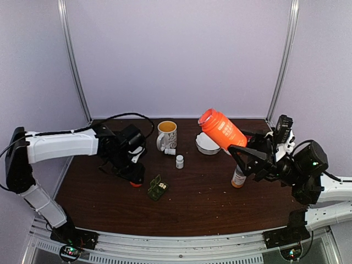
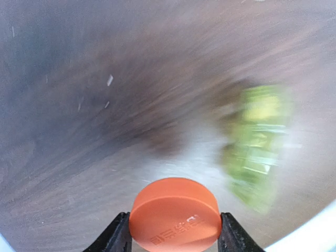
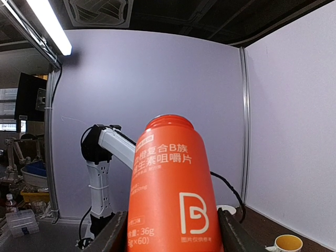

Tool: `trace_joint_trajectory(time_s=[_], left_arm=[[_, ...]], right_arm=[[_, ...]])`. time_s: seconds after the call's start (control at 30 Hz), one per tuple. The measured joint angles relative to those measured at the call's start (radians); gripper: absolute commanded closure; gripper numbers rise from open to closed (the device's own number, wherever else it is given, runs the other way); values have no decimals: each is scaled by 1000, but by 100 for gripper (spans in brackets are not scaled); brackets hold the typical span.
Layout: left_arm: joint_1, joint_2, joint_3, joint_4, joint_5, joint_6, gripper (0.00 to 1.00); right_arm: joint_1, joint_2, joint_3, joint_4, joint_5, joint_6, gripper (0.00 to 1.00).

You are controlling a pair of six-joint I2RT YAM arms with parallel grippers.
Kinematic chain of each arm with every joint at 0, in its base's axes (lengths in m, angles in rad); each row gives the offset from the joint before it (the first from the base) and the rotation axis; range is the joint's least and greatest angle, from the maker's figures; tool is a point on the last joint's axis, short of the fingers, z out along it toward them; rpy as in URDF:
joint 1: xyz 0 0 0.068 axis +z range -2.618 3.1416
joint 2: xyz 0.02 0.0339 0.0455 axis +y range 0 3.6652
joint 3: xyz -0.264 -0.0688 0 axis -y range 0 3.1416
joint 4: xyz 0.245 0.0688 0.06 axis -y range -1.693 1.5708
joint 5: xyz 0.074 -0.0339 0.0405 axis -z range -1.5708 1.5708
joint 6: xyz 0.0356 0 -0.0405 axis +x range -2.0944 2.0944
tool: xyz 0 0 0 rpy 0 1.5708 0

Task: Sort the pills into containers
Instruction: Pick up the lid of the pill bottle from the center of the board, then screw the lid of the pill bottle onto the pill bottle.

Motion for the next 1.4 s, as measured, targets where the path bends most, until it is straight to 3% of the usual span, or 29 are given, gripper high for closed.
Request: trace_joint_trajectory(time_s=[0.27,0.53,0.97,1.4], left_arm=[[3,-357,135,118,375,-8,53],[2,-491,104,425,684,-175,52],[-33,-493,17,736,851,-344,52],[-58,-483,16,783,886,-359,53]], right_arm=[[2,54,0,11,-15,-22,100],[28,178,58,7,-52,-42,100],[65,291,170,13,-85,-75,100],[70,331,220,-83,-66,-98,100]])
